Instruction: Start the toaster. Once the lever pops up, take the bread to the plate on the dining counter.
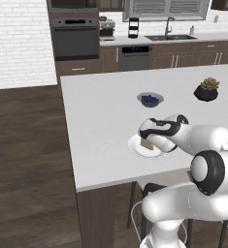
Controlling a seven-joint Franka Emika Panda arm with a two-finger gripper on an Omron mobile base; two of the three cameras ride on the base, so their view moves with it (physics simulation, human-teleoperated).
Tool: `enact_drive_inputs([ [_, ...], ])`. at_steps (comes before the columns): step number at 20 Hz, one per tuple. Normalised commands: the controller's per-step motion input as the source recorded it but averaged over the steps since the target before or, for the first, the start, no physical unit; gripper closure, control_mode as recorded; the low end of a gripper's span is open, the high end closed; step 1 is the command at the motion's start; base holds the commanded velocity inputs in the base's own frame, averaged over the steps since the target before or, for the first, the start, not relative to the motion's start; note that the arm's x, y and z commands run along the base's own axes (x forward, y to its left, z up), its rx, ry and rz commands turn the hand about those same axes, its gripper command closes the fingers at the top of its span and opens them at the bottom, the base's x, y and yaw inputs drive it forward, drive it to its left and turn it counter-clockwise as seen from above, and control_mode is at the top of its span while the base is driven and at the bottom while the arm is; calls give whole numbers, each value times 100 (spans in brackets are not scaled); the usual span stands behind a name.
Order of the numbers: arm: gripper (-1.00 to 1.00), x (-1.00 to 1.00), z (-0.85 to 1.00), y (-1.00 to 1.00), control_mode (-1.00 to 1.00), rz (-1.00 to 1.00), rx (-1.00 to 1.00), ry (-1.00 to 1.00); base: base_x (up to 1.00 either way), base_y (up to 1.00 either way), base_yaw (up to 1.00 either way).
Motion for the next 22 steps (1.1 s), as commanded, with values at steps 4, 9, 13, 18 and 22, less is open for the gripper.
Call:
enact_drive_inputs([
  [4, -100, -7, 0, 0, -100, 0, 0, -1, 0, 0, 0],
  [9, -100, 0, 5, 0, -100, 0, 0, 0, 0, 0, 0],
  [13, -100, 0, 13, 0, -100, 0, 0, 0, 0, 0, 0],
  [18, -100, 0, 17, 0, -100, 0, 0, 0, 0, 0, 0],
  [22, -100, 0, 14, 0, -100, 0, 0, 0, 0, 0, 0],
])
